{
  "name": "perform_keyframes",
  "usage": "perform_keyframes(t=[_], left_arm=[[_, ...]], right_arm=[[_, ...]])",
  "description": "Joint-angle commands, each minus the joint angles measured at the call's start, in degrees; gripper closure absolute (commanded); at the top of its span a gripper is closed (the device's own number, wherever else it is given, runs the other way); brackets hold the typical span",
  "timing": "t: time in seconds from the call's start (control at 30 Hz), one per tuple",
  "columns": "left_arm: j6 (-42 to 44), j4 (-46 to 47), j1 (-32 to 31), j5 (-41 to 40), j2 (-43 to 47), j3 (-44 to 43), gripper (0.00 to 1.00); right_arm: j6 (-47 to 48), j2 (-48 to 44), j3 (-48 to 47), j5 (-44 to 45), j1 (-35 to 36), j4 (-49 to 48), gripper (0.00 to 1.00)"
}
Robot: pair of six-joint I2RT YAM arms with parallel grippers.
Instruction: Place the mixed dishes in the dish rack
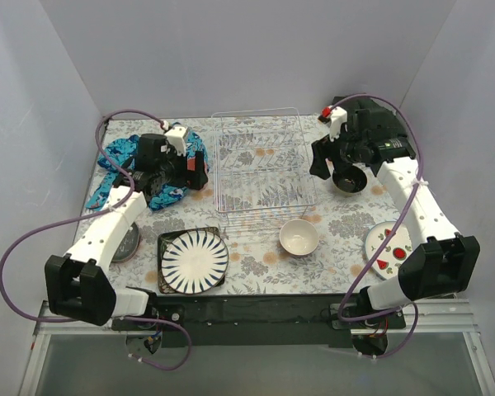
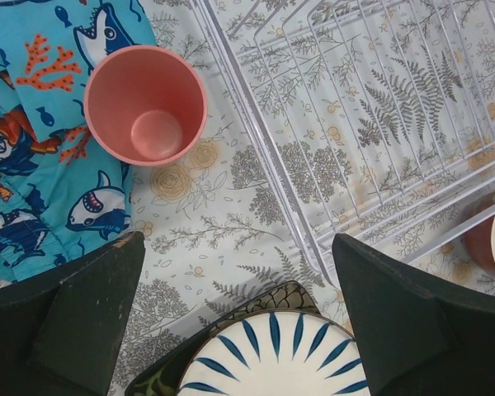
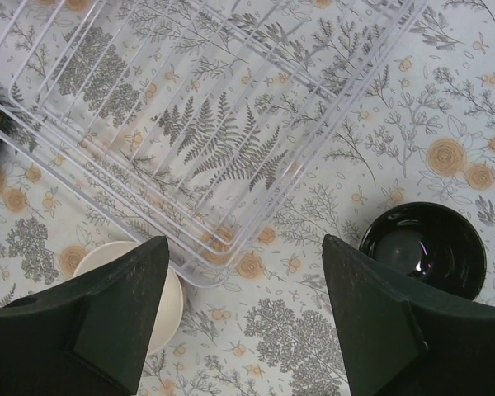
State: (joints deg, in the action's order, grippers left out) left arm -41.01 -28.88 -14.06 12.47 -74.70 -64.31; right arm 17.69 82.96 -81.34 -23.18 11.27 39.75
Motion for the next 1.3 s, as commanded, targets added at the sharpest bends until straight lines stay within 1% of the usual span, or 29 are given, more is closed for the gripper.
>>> perform_keyframes(t=[0.0,0.1,0.13,0.17,0.3,0.4,0.43,0.57,0.63,0.73,0.9,1.07,1.17,1.2,1.27], left_arm=[[1.5,-3.5,-0.3,2.0,-3.1,-6.0,0.02],[4.4,-5.3,-0.2,0.8,-7.6,-9.6,0.02],[6.5,-5.7,-0.2,0.6,-8.6,-10.4,0.07],[7.1,-6.0,-0.3,0.1,-9.4,-10.9,0.08],[10.8,-7.8,-0.3,-2.6,-14.8,-13.1,0.27],[12.8,-9.1,-0.2,-4.2,-17.4,-14.2,0.35],[13.2,-9.1,-0.2,-5.3,-18.8,-15.0,0.36],[15.2,-7.7,-0.2,-5.4,-21.4,-16.5,0.38],[15.9,-7.7,-0.2,-5.4,-23.5,-18.0,0.44],[17.2,-7.8,-0.2,-3.9,-25.7,-19.4,0.47],[17.9,-8.0,-0.3,-4.0,-28.1,-22.7,0.48],[22.4,-11.7,-0.5,-2.5,-29.8,-25.8,0.51],[24.9,-13.8,-0.5,-1.9,-30.9,-26.6,0.57],[25.5,-14.4,-0.6,-1.7,-31.3,-26.8,0.62],[26.5,-16.2,-0.7,-1.0,-31.8,-27.4,0.63]], right_arm=[[-2.7,0.0,-2.5,0.9,2.1,-3.6,0.18],[-4.0,0.4,-2.7,1.0,2.3,-3.8,0.18],[-4.5,0.9,-2.8,1.3,2.3,-4.0,0.18],[-5.0,1.2,-3.0,1.5,2.4,-4.4,0.18],[-6.4,2.8,-3.8,1.6,2.6,-5.6,0.19],[-6.3,3.6,-4.5,2.2,2.8,-5.9,0.19],[-6.1,4.1,-5.1,2.3,2.9,-5.9,0.19],[-5.9,4.5,-5.0,2.7,3.0,-6.3,0.19],[-5.8,4.5,-4.3,3.0,3.0,-6.5,0.19],[-5.7,4.1,-3.6,3.5,3.0,-6.5,0.19],[-5.3,2.9,-1.6,4.0,3.0,-6.4,0.19],[-4.8,1.6,0.9,4.5,3.0,-7.1,0.19],[-4.7,1.2,1.8,4.5,3.0,-7.3,0.19],[-4.7,1.3,1.8,4.5,3.0,-7.3,0.19],[-4.7,1.4,1.6,4.5,3.0,-7.3,0.19]])
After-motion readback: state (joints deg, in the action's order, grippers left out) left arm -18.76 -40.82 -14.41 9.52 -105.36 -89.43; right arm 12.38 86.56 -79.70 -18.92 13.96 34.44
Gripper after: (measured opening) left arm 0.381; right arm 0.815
